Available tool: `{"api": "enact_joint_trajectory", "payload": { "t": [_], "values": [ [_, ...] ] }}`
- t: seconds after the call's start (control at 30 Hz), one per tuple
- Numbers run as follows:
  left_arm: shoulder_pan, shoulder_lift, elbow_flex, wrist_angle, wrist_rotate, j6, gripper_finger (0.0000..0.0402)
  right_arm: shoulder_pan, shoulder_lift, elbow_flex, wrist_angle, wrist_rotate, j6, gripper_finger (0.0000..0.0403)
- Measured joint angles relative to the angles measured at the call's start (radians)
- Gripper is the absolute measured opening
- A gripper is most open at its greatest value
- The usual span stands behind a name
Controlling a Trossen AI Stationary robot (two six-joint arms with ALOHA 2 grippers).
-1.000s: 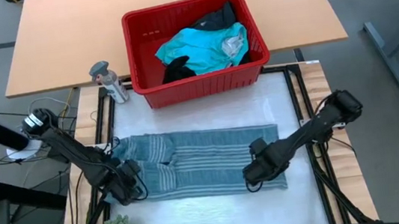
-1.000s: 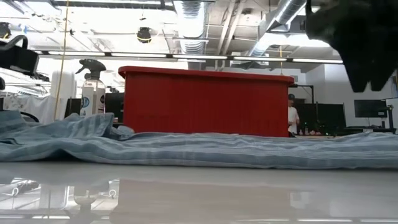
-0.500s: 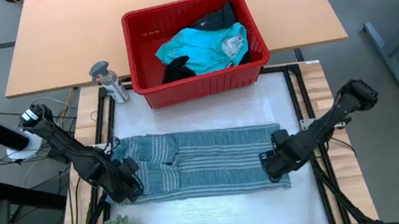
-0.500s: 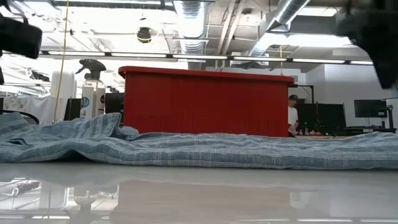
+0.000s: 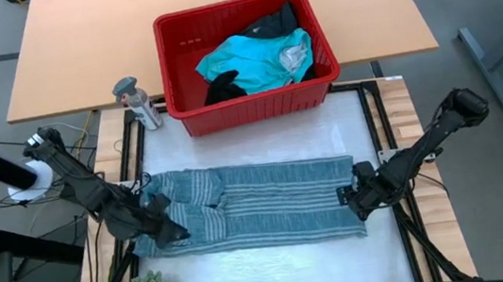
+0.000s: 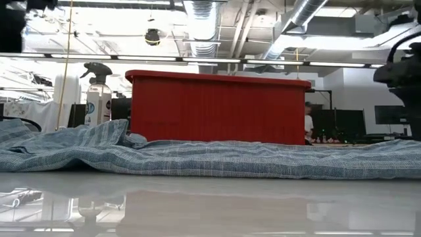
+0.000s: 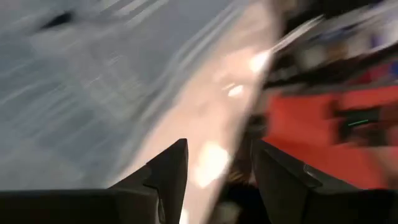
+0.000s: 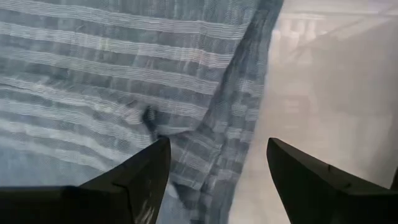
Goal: Fold Laundry from Bin
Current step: Fold the patterned blue shirt
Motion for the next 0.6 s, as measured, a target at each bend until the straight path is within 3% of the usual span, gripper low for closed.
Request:
{"api": "enact_joint_trajectory", "payload": {
  "t": [0.2, 0.3, 0.43, 0.6],
  "values": [
    [0.042, 0.005, 0.001, 0.321, -0.206, 0.13, 0.0165, -0.002, 0.006, 0.001, 0.0, 0.015, -0.082, 0.0293],
    [0.105, 0.048, 0.001, 0.472, -0.243, 0.196, 0.0165, -0.002, 0.006, 0.0, -0.001, 0.023, -0.118, 0.0293],
    [0.215, 0.155, 0.024, 0.612, -0.176, 0.261, 0.0165, 0.006, -0.004, 0.0, 0.007, 0.073, -0.094, 0.0293],
    [0.34, 0.345, 0.165, 0.614, -0.043, 0.324, 0.0165, 0.033, -0.025, 0.0, -0.017, 0.137, -0.082, 0.0293]
  ]
}}
